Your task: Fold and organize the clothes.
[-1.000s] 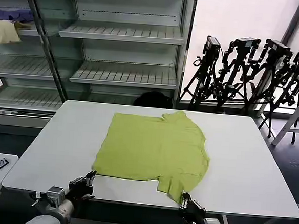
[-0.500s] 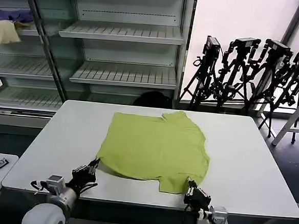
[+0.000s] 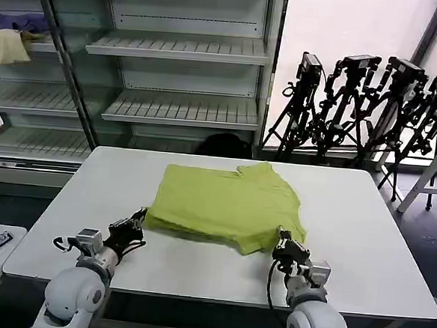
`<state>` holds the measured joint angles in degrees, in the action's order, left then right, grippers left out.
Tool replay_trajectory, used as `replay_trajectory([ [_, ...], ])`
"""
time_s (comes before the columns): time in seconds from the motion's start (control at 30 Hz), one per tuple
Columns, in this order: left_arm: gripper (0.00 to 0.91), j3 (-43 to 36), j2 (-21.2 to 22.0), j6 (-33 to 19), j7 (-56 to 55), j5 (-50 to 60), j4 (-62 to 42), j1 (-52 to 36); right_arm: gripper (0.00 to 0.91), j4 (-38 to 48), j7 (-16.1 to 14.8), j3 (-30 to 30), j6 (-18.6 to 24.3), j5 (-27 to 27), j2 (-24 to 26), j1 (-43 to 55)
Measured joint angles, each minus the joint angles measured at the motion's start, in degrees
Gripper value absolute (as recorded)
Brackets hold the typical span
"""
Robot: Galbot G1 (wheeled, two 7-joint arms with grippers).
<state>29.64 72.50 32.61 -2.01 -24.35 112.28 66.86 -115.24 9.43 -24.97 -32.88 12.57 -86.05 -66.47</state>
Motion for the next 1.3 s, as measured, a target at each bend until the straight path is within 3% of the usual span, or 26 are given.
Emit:
replay_trajectory([
  [0.83, 0.01, -3.64, -0.03, 0.39, 0.65, 5.97, -6.64, -6.3, 0.0, 15.8, -5.44, 0.83, -0.21, -4.56, -1.18, 15.44],
  [0.87, 0.01, -3.73, -0.01, 0.39, 0.82, 6.25, -6.98, -6.45, 0.282, 16.18, -5.56, 0.72, -0.21, -4.77, -1.27, 15.68],
  [0.9, 0.816, -3.76, 0.04, 0.39, 0.95, 6.46, -7.25, -6.55, 0.907, 16.53, -5.65, 0.63, -0.21, -4.97, -1.35, 15.88],
  [0.93, 0.907, -3.79, 0.09, 0.39, 1.05, 6.63, -7.44, -6.62, 0.907, 16.9, -5.69, 0.52, -0.21, -5.23, -1.45, 16.06],
  [1.3, 0.907, -3.85, 0.62, 0.29, 1.91, 7.98, -8.32, -6.69, 0.907, 18.02, -6.07, -0.78, -0.13, -6.91, -1.89, 16.48],
])
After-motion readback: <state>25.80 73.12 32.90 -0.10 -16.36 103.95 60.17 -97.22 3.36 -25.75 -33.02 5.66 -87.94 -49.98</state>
